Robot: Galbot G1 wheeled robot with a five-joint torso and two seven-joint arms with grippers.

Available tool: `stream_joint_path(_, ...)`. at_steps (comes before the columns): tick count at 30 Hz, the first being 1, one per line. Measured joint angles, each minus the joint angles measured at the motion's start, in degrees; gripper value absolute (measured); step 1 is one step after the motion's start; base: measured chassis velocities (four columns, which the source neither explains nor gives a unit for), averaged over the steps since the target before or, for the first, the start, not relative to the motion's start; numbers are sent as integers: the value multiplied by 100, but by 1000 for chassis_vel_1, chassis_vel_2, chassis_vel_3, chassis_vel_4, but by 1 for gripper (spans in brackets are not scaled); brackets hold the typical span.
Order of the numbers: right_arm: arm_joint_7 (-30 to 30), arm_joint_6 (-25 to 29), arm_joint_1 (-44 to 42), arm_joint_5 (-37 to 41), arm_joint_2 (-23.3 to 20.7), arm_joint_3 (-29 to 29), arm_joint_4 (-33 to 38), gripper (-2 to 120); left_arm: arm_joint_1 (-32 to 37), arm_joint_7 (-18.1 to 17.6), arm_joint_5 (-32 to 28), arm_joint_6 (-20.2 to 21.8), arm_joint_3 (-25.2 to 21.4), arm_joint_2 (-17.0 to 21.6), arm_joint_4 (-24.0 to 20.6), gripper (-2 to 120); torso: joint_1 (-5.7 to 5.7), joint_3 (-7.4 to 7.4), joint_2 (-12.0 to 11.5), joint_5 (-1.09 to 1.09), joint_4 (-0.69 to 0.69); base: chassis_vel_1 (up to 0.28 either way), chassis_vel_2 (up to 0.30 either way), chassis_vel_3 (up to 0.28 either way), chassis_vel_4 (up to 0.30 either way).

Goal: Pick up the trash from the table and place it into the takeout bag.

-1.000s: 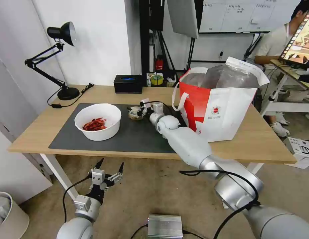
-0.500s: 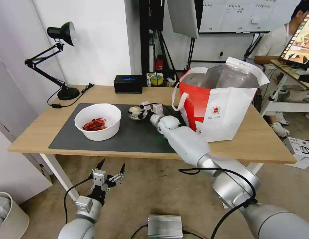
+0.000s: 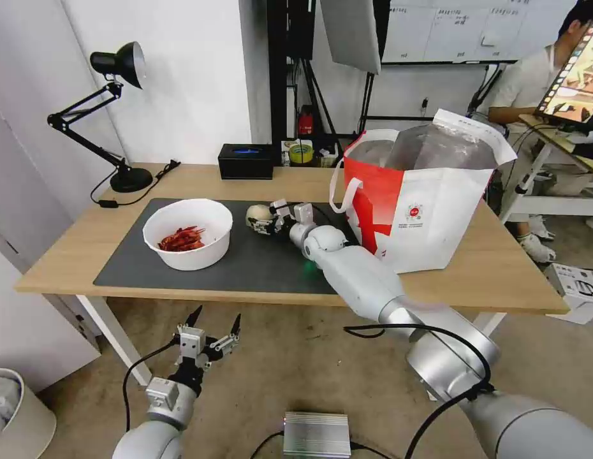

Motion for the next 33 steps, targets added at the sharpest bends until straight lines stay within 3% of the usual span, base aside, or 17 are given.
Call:
stream_joint_path(6,37,-22,-59,20,-32,40,105,36,-26,0,1,-4,31,2,12,100,0,0,0,0,1,0,0,0,0)
stream_joint_path(10,148,-155,-144,229,-270,-41,640,22,-33,-1,-4,-5,32,25,9,100,0,0,0,0,1,0,0,0,0)
stream_joint_path(13,351,-323,-296,515,-757,-239,1569,9,-31,-2,-16,-7,22,41,-9,100,0,0,0,0,0,0,0,0,0)
stream_joint_path(14,351,-323,-296,515,-757,-239,1569,9,-31,-2,-16,-7,22,41,-9,100,0,0,0,0,0,0,0,0,0)
stream_joint_path(22,641,-548,-906,900,-1968,-271,3713,3,2,-4,-20,-8,7,32,-73,100,0,1,0,2,0,0,0,0,0)
stream_joint_path(28,930,-760,-1362,1332,-2829,225,5541,3,45,-9,-10,-9,7,24,-101,100,-1,0,0,1,0,0,0,0,0)
stream_joint_path(33,1230,-915,-1521,1656,-3383,676,6468,3,60,-8,10,-9,11,14,-119,100,-1,0,0,2,0,0,0,0,0)
